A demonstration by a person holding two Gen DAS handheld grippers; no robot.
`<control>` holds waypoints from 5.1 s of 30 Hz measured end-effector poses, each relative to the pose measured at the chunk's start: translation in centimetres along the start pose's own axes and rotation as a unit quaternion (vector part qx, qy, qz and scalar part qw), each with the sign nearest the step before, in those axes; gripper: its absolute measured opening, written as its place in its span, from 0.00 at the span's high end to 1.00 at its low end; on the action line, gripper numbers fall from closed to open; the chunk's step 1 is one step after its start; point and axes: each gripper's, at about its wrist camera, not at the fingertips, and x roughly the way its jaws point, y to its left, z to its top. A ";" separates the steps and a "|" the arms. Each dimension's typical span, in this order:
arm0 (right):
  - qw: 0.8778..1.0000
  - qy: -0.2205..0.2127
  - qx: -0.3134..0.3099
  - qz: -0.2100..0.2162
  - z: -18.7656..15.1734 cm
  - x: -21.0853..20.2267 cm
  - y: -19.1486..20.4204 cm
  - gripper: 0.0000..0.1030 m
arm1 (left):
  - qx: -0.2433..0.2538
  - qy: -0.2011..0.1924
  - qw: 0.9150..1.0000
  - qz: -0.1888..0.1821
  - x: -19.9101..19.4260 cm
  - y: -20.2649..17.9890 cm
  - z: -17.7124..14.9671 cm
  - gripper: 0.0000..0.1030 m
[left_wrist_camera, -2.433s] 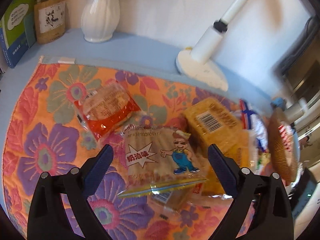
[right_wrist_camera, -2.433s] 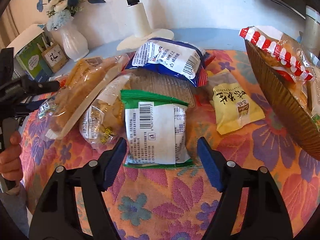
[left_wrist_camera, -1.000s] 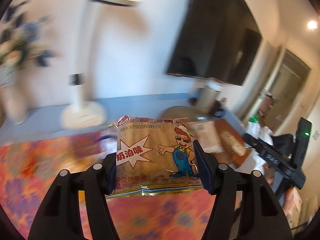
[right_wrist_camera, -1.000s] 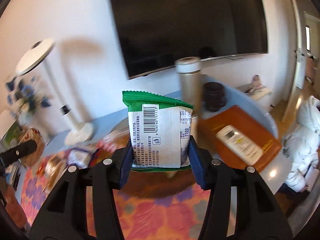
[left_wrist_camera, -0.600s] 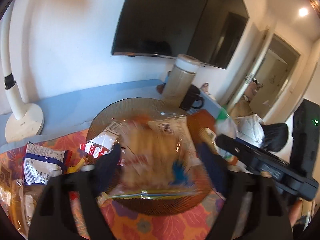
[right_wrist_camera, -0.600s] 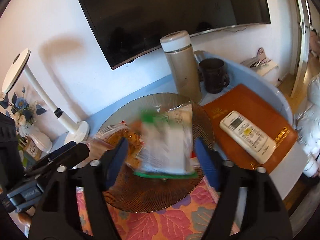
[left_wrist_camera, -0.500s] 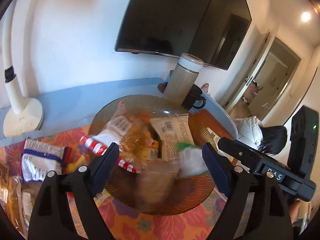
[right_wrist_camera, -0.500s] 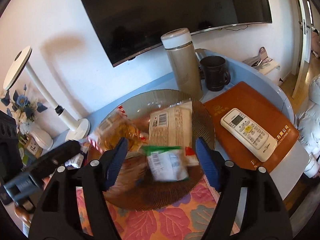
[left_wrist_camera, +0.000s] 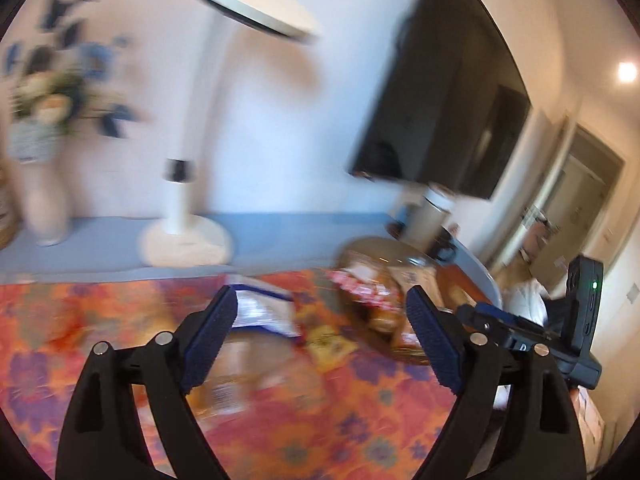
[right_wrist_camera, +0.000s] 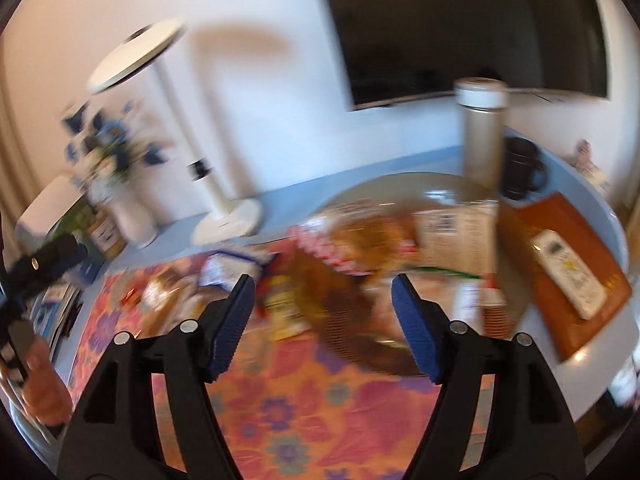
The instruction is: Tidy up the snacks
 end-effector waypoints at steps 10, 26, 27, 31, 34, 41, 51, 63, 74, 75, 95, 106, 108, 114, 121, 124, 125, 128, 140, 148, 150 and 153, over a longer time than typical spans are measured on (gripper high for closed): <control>0.994 0.041 -0.069 0.077 -5.9 7.0 8.6 0.17 | -0.076 -0.024 0.977 0.197 -7.6 15.5 -5.9 0.13; 0.995 0.057 -0.056 0.061 -8.3 10.3 8.5 0.07 | -0.198 0.004 0.958 0.208 -6.3 25.3 -12.6 0.13; 0.995 0.058 -0.051 0.064 -8.2 10.3 8.3 0.07 | -0.199 0.001 0.957 0.209 -6.4 25.3 -12.6 0.13; 0.996 0.058 -0.035 0.061 -8.2 10.2 7.6 0.06 | -0.189 0.003 0.958 0.213 -6.3 24.9 -12.5 0.13; 0.998 0.049 -0.018 0.045 -8.1 10.0 7.0 0.05 | -0.178 0.007 0.960 0.217 -6.1 24.5 -12.5 0.13; 0.997 0.013 0.064 -0.037 -7.9 8.9 3.7 0.04 | -0.158 0.024 0.961 0.228 -5.6 23.8 -12.2 0.12; 0.987 0.082 0.101 -0.098 -5.5 13.4 2.0 0.09 | -0.020 0.096 0.971 0.220 -5.0 20.0 -6.9 0.09; 0.983 0.096 0.128 -0.087 -5.0 15.7 1.0 0.23 | 0.028 0.165 0.971 0.169 6.1 24.5 -4.6 0.09; 0.987 0.097 0.108 -0.072 -5.5 15.1 2.9 0.47 | 0.055 0.158 0.969 0.184 6.7 22.8 -5.6 0.49; 0.987 0.096 0.110 -0.072 -5.8 14.6 2.8 0.47 | 0.051 0.155 0.970 0.181 6.1 22.5 -5.8 0.49; 0.991 0.105 0.041 -0.066 -15.9 2.3 4.8 0.29 | -0.041 0.095 0.980 0.169 -0.3 16.5 -12.9 0.48; 0.994 0.099 -0.011 -0.053 -14.2 3.8 4.4 0.12 | -0.029 0.079 0.980 0.183 -0.6 15.8 -13.2 0.48; 0.993 0.103 -0.012 -0.055 -14.0 4.4 4.2 0.12 | -0.024 0.079 0.979 0.187 -0.5 15.7 -13.2 0.48; 0.993 0.113 -0.013 -0.041 -14.3 5.9 4.0 0.07 | -0.016 0.073 0.979 0.188 -0.7 15.4 -13.2 0.48; 0.992 0.106 -0.026 -0.065 -14.6 6.1 4.7 0.07 | -0.010 0.084 0.982 0.170 -0.4 15.3 -13.2 0.22; 0.992 0.107 -0.022 -0.066 -14.5 6.1 4.6 0.07 | -0.017 0.087 0.979 0.181 -0.3 15.5 -13.2 0.17; 0.992 0.108 -0.021 -0.066 -14.5 6.1 4.6 0.07 | -0.020 0.094 0.978 0.187 0.0 15.6 -13.2 0.17; 0.990 0.108 -0.029 -0.079 -14.5 6.2 4.9 0.10 | -0.018 0.134 0.973 0.188 1.5 15.8 -13.3 0.17; 0.989 0.098 -0.060 -0.088 -14.7 5.3 5.6 0.40 | -0.045 0.144 0.975 0.166 0.7 16.5 -13.8 0.47; 0.997 0.065 -0.029 -0.023 -13.0 1.9 4.9 0.45 | -0.004 0.116 0.981 0.156 -1.4 12.1 -13.4 0.52; 0.997 0.057 -0.036 -0.029 -12.4 1.1 4.7 0.46 | 0.007 0.101 0.984 0.147 -1.9 10.5 -12.3 0.52; 0.996 0.069 -0.046 -0.022 -12.6 1.1 4.3 0.46 | 0.030 0.083 0.987 0.133 -2.2 8.1 -10.9 0.52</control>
